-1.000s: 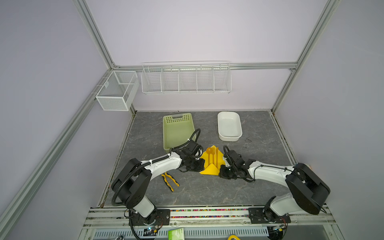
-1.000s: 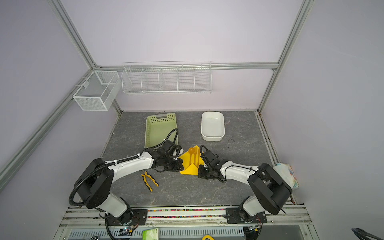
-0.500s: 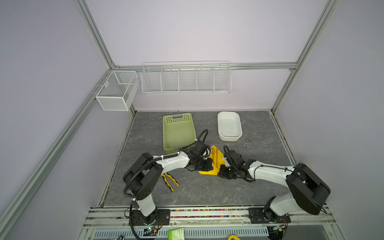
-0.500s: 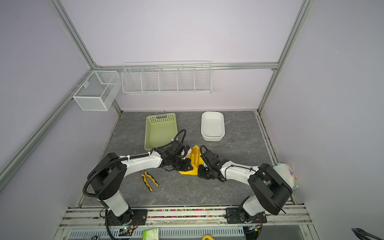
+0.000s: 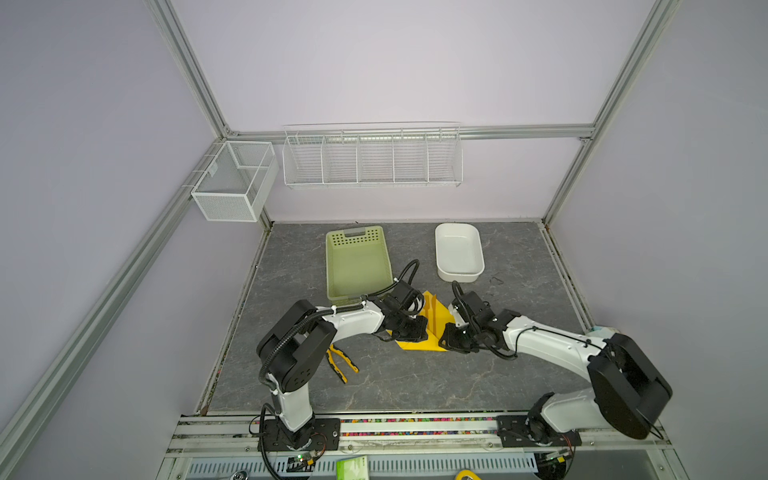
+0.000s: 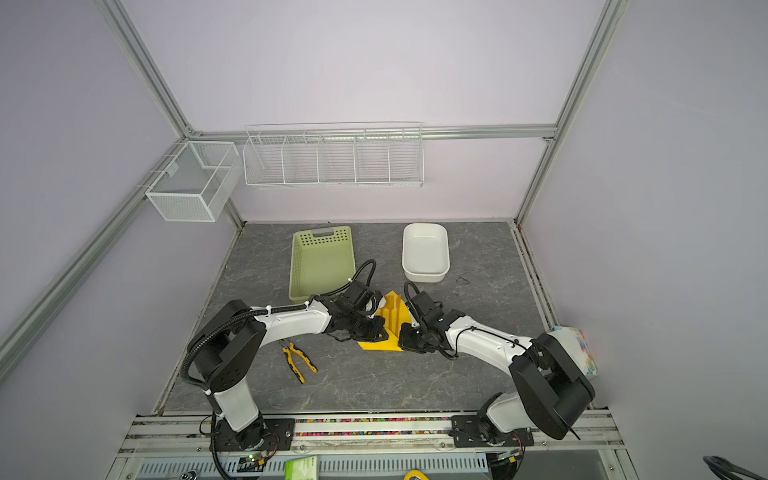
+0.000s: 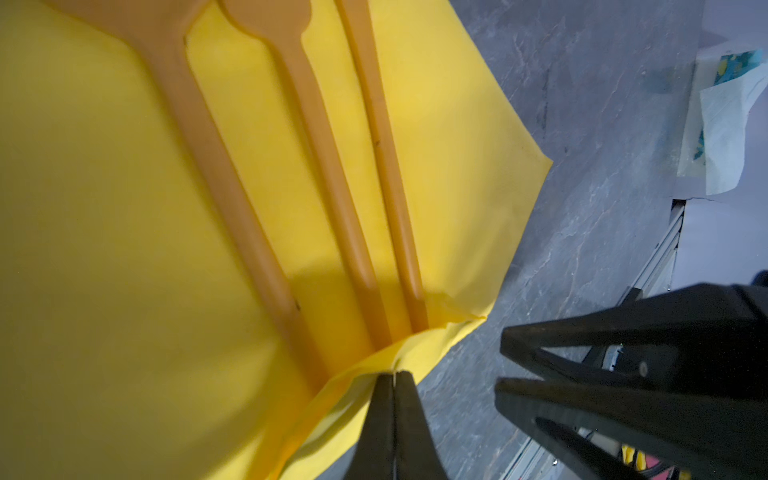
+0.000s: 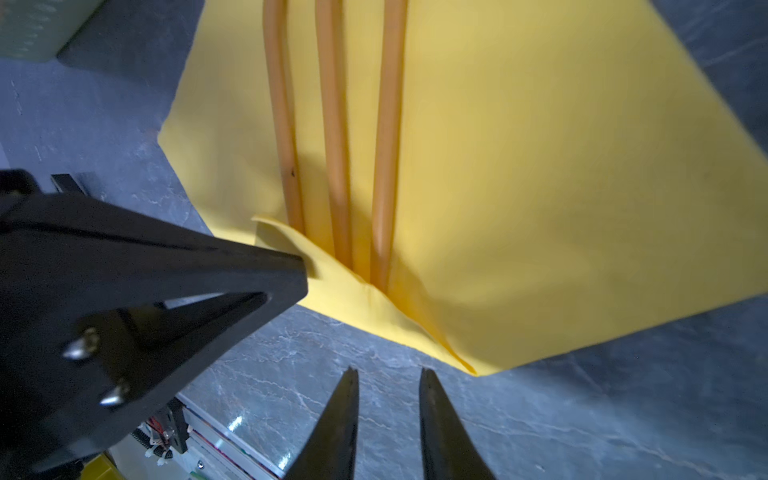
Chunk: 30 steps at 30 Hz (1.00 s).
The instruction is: Place the utensils on the paper napkin and roll it up
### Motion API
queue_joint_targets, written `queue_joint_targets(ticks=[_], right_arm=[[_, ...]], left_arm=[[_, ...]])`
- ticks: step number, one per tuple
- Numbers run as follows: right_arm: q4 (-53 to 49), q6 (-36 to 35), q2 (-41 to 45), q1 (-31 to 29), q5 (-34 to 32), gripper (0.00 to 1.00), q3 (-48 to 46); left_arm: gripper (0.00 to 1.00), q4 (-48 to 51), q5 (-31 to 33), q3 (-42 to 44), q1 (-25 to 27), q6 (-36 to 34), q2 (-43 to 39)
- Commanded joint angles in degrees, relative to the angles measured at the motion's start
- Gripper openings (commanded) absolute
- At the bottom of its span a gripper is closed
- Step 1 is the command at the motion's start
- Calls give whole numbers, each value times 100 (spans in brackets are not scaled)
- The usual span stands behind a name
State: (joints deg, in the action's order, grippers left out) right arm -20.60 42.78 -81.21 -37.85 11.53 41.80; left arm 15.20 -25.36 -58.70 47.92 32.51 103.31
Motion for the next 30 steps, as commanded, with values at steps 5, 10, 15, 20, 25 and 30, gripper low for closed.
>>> queue_joint_targets(ticks=[5, 10, 15, 20, 25, 30], right_arm=[[-578, -694, 21, 874, 274, 42, 65], [-631, -940, 2, 1537, 471, 51, 22], [-309, -931, 18, 2087, 915, 65, -167], [117, -897, -168, 2431, 1353, 64, -297], [707, -749, -428, 2785, 1840, 61, -555], [1101, -672, -673, 2875, 2090, 57, -723]], left_arm=[[0, -52, 23, -236, -11, -25, 161], [0, -54, 14, -238, -38, -43, 214], [0, -37, 19, -230, -66, -52, 251], [0, -8, 19, -213, -75, -70, 283], [0, 23, 18, -212, -72, -81, 271], [0, 36, 29, -204, -79, -79, 277]])
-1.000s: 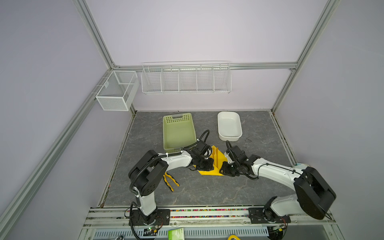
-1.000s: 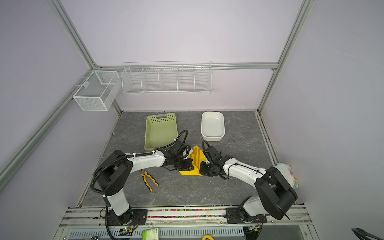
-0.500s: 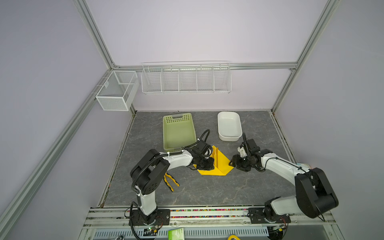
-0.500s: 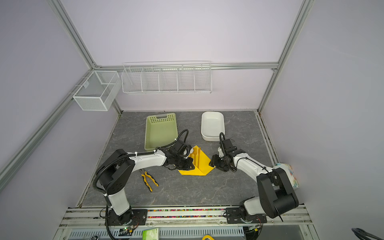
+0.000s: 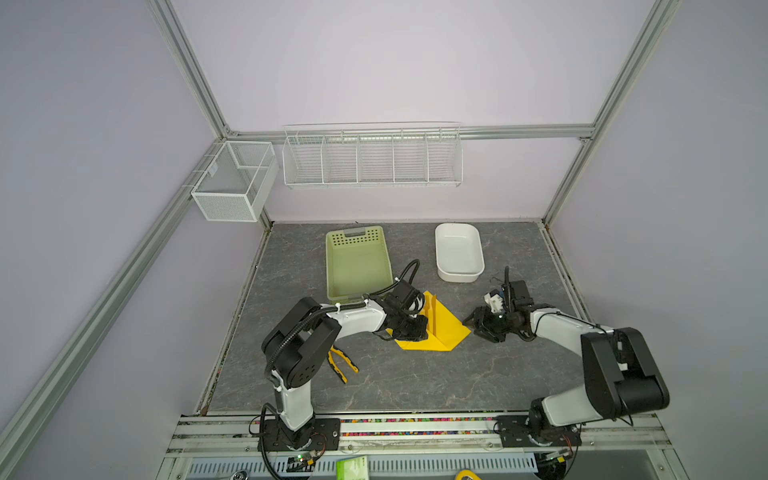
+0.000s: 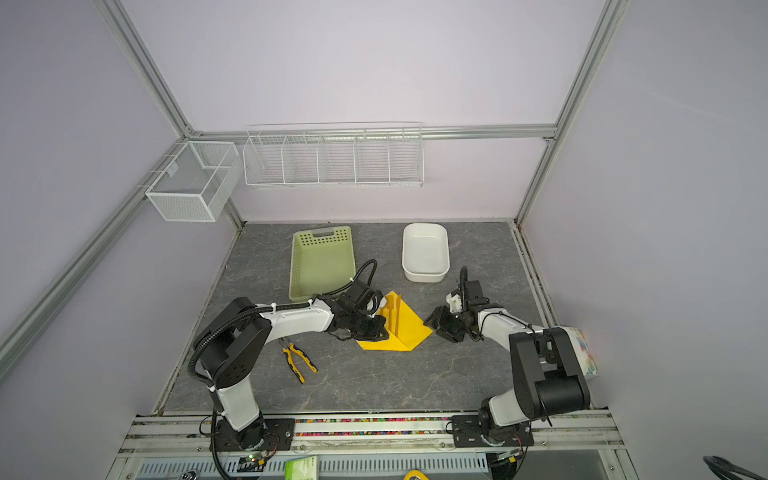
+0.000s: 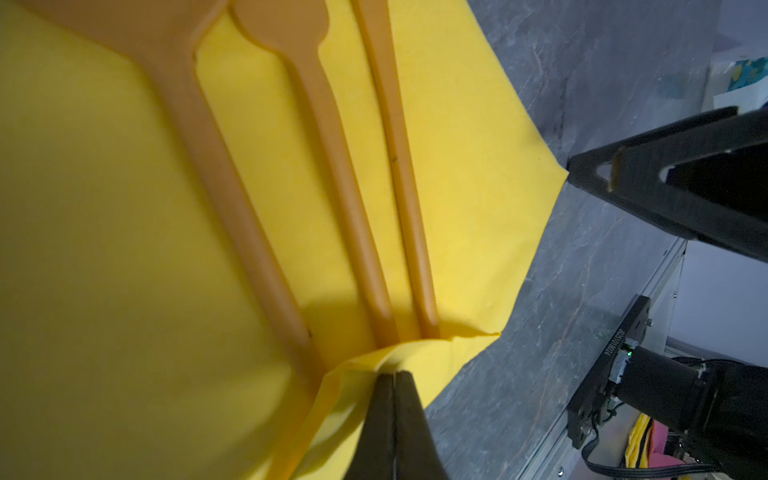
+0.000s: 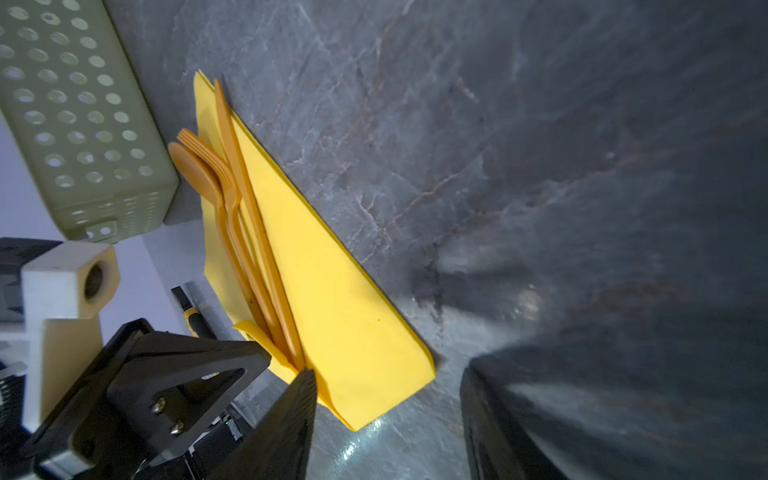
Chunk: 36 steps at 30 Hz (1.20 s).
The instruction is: Place the utensils on the paper napkin and roll it up
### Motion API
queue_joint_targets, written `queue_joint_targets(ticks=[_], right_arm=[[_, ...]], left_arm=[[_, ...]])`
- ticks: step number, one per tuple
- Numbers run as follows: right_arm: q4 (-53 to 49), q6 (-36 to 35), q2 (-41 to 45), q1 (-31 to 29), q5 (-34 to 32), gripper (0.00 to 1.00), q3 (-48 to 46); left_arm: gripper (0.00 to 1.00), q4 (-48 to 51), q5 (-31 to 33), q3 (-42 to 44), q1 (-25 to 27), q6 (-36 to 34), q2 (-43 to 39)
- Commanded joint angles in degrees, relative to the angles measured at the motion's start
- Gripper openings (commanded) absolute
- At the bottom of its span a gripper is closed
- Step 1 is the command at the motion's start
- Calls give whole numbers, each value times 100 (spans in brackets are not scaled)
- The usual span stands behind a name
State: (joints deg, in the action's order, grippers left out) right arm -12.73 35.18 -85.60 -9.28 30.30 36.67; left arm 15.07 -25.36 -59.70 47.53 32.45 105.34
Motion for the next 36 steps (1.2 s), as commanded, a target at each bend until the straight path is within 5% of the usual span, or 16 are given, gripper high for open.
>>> queue_joint_targets(ticks=[1, 15, 28, 36], right_arm=[[413, 125, -283, 22, 264, 57, -250], [1324, 626, -409, 23, 793, 51, -719], [2107, 1249, -222, -83, 1127, 56, -1179], [1031, 592, 3, -74, 491, 53, -711]], left_arm=[[0, 34, 48, -88, -36, -61, 63], [0, 12, 77, -59, -42, -37, 25], [0, 5, 49, -86, -42, -37, 66], [0, 31, 60, -59, -55, -50, 25]])
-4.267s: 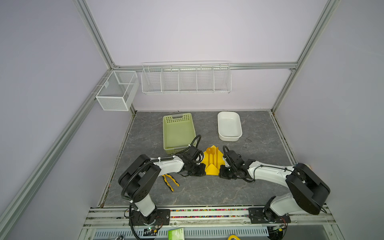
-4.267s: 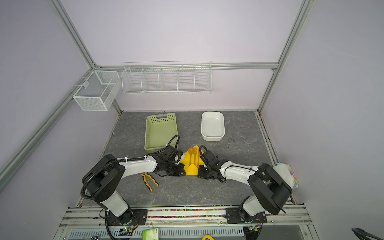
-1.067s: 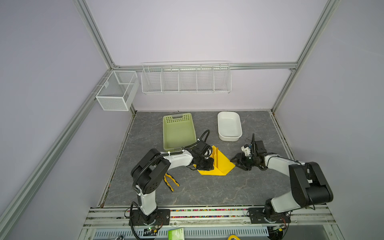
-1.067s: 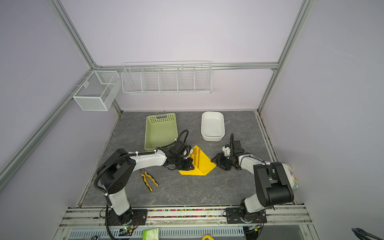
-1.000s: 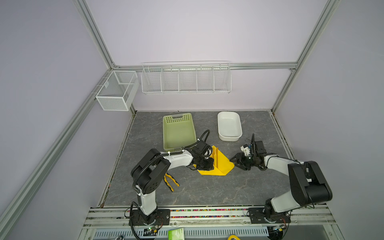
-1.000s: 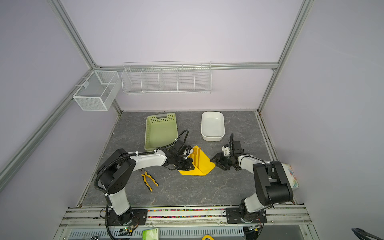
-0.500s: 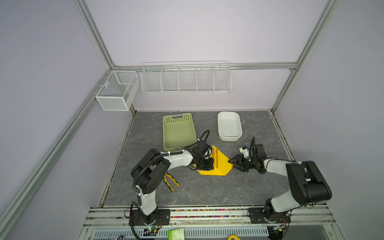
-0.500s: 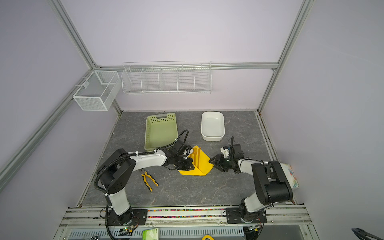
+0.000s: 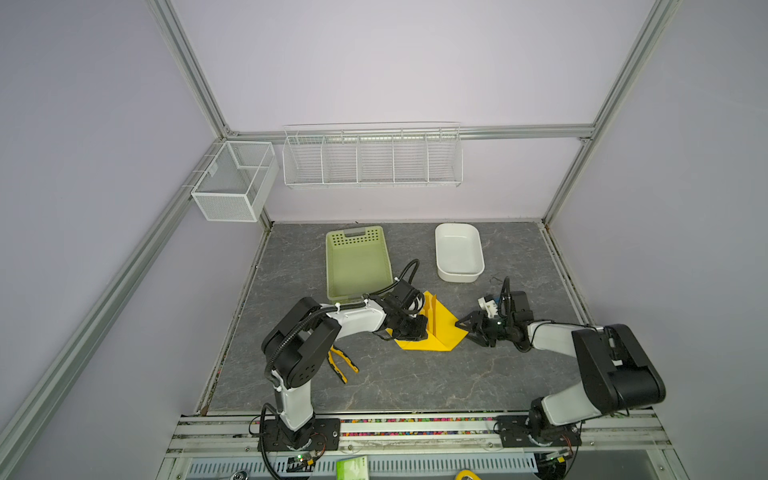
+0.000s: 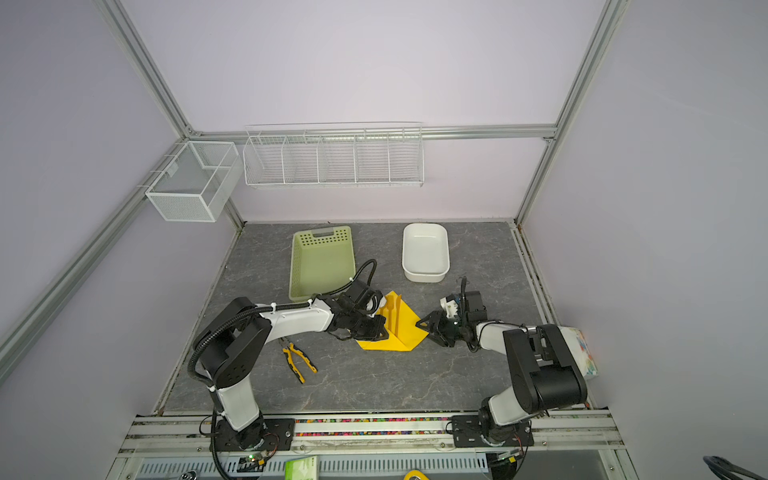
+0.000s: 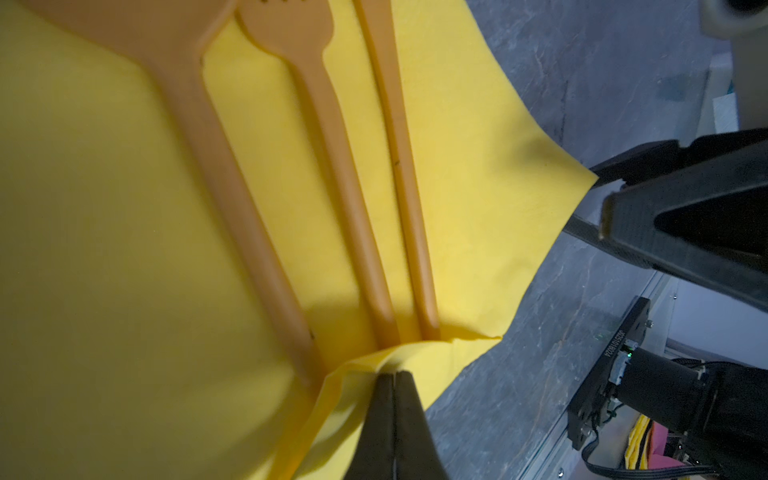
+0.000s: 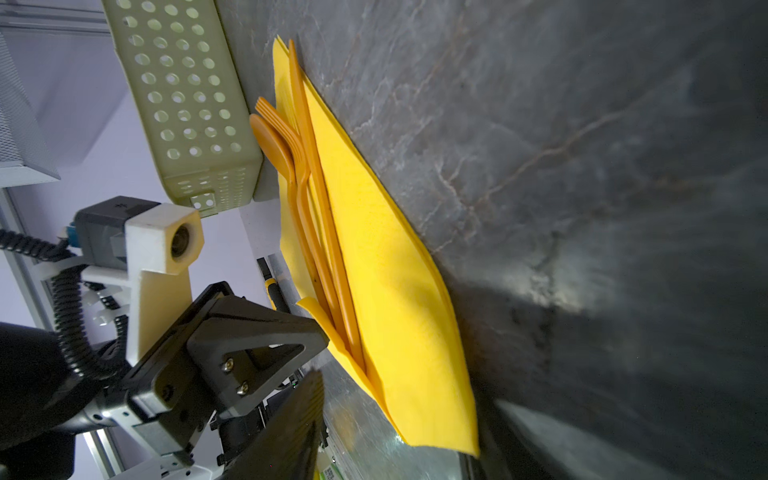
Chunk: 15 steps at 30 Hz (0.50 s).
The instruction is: Place the utensils on the paper napkin and roll it up
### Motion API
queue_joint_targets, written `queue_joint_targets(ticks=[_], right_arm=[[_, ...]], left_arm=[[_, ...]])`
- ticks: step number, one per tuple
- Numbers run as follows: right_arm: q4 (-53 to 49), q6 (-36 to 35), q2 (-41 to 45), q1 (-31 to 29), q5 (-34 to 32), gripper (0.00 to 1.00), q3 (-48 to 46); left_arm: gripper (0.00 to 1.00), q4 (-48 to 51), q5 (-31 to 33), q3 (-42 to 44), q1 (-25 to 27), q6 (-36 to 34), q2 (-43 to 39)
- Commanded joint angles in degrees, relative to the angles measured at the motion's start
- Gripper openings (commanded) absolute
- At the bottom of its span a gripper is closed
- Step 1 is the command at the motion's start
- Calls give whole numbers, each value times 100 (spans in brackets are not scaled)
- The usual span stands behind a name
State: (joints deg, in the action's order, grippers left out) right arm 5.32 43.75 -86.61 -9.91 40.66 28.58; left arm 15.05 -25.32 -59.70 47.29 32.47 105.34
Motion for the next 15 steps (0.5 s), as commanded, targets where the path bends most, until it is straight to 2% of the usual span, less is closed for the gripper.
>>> queue_joint_targets(ticks=[1, 6, 15], right_arm=[[-925, -348, 149, -11, -614, 53, 172], [-1199, -489, 223, -11, -709, 48, 365], [-1375, -550, 310, -19, -839, 30, 446]], left_arm=[[0, 33, 54, -59, -32, -54, 14], [0, 22, 55, -59, -27, -55, 24], [0, 21, 36, -59, -27, -66, 23]])
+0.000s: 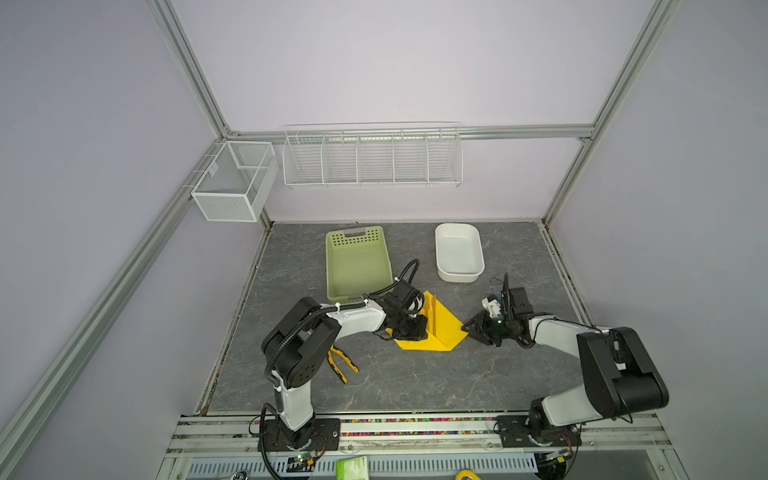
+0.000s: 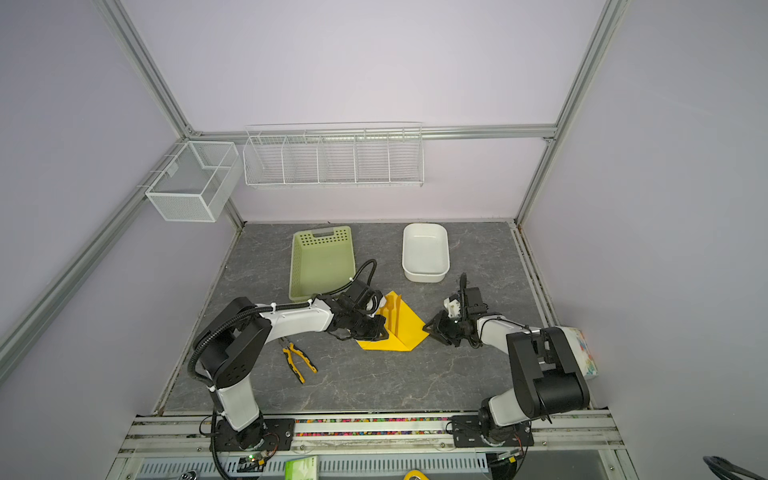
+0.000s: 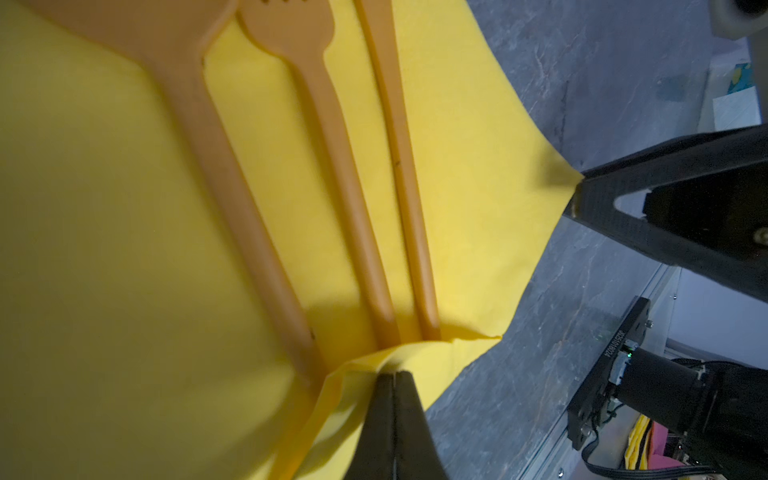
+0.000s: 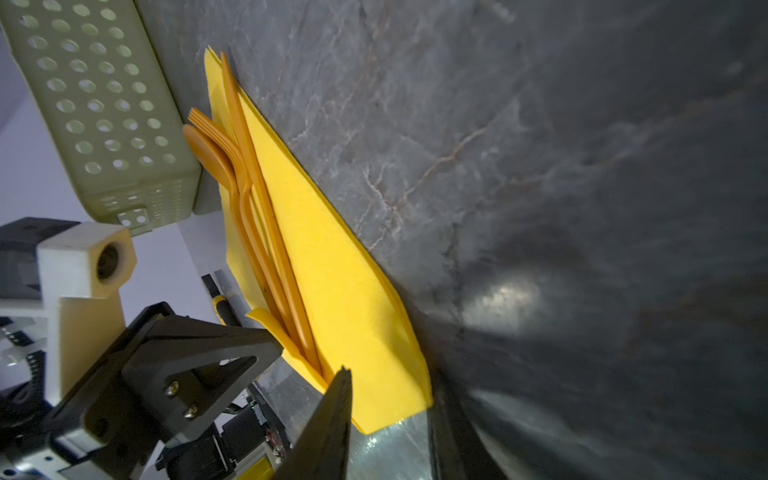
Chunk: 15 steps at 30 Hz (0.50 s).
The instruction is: Place the utensils on the paper napkin and roll it up
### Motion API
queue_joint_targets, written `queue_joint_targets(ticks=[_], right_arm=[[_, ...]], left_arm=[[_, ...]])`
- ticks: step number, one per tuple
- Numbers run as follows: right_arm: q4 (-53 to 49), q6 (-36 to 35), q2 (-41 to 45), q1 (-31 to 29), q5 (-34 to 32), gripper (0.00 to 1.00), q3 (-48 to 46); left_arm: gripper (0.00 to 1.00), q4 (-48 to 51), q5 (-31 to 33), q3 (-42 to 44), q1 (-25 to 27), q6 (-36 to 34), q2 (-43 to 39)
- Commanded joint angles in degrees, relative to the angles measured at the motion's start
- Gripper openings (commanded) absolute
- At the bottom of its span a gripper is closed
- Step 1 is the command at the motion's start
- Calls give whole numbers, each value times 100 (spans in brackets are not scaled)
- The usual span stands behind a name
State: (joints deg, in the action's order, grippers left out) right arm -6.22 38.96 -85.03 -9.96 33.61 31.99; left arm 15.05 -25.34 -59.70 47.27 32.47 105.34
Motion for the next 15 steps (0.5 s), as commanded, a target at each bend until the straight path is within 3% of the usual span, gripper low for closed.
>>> queue_joint_targets(ticks=[1, 7, 15], right_arm=[[-228, -68, 150, -15, -152, 28, 126], [-264, 9, 174, -127, -196, 8, 250], [-794, 79, 400, -744, -714, 7, 618]], left_arm=[[0, 15, 43, -56, -25, -65, 27], [0, 41, 29, -51, -33, -73, 43], [0, 30, 12, -44, -33, -60, 83]])
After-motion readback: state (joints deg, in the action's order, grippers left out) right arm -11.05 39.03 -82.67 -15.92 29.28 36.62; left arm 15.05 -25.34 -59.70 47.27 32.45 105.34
